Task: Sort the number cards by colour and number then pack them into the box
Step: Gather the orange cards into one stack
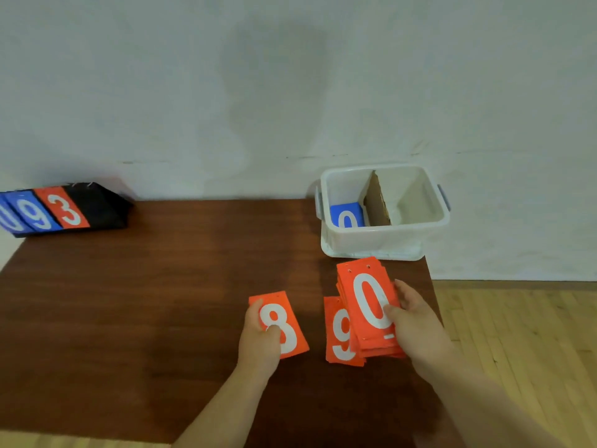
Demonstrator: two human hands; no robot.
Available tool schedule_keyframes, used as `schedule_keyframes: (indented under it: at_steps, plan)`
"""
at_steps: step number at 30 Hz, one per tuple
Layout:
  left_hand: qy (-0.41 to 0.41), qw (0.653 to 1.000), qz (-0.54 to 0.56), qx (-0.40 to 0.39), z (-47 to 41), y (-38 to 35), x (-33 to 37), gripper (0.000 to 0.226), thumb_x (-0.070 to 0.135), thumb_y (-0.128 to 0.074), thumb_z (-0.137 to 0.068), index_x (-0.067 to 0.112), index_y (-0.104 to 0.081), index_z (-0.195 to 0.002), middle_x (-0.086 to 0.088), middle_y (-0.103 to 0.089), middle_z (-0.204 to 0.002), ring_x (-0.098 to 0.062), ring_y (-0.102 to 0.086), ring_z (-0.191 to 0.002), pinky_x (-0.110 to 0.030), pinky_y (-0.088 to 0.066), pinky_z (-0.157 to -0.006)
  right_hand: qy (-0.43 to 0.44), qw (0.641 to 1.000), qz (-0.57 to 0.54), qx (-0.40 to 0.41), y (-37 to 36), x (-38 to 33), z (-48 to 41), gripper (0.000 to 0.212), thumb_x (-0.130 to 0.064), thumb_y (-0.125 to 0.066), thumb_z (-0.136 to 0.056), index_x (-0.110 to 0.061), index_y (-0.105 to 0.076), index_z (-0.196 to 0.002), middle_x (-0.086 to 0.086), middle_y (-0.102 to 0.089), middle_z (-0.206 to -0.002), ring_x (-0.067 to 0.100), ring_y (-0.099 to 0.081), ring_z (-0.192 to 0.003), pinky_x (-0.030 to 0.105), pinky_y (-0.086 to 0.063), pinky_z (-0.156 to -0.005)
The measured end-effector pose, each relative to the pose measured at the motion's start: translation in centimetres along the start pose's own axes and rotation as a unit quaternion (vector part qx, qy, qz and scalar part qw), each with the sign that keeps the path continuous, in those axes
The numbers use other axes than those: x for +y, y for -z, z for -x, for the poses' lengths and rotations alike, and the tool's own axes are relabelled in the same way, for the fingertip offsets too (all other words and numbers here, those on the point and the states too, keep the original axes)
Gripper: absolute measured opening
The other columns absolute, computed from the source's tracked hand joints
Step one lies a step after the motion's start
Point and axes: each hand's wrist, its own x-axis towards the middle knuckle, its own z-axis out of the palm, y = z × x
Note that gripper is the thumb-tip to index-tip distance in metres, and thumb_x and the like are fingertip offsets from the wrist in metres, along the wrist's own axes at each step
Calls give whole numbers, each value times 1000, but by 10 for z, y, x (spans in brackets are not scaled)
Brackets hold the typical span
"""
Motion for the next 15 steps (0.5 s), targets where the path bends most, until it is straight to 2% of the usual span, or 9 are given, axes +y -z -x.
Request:
schedule_keyframes:
  at_steps: [2,5,8,10,12,15]
  plan:
    - [-18,999,31,-22,6,24,9,71,3,-58,-96,38,-33,-152,-3,-39,-154,-32,-44,-138,-48,-48,-104,-5,998,-55,-42,-19,-17,9,51,-24,-59,-102,-31,-43,-150,-7,-70,-112,22,-73,-100,51,-60,-90]
    - [-52,995,66,-51,18,57,20,73,10,-61,-97,45,-27,-151,3,-42,-150,-27,-47,-135,-47,-47,-106,-27,981,-158,-112,-51,-45,28,41,-19,-59,-101,-34,-54,-139,2,-76,-113,27,-76,-98,54,-59,-88]
    - [-113,981,130,-90,28,86,32,75,12,-64,-96,53,-25,-146,8,-50,-141,-19,-55,-126,-47,-53,-103,-10,966,-201,-161,-85,-66,46,35,-16,-58,-101,-32,-60,-132,5,-75,-116,30,-74,-101,58,-58,-90]
    - [-147,965,182,-117,35,106,42,74,11,-64,-97,56,-27,-143,14,-55,-132,-16,-61,-118,-42,-58,-95,15,967,-197,-164,-108,-76,56,33,-17,-59,-100,-32,-62,-129,3,-76,-114,30,-75,-101,58,-57,-90]
    - [-177,955,205,-121,38,125,51,64,24,-60,-102,59,-25,-141,24,-54,-127,-12,-63,-113,-34,-60,-89,42,970,-184,-151,-129,-83,62,31,-16,-58,-101,-34,-63,-126,0,-77,-112,27,-75,-99,56,-59,-89]
    - [-192,941,253,-117,36,147,56,49,41,-52,-104,63,-26,-139,28,-54,-128,-9,-67,-111,-31,-61,-85,83,985,-114,-101,-156,-81,64,32,-18,-55,-103,-37,-60,-128,-6,-75,-114,20,-75,-99,50,-60,-89]
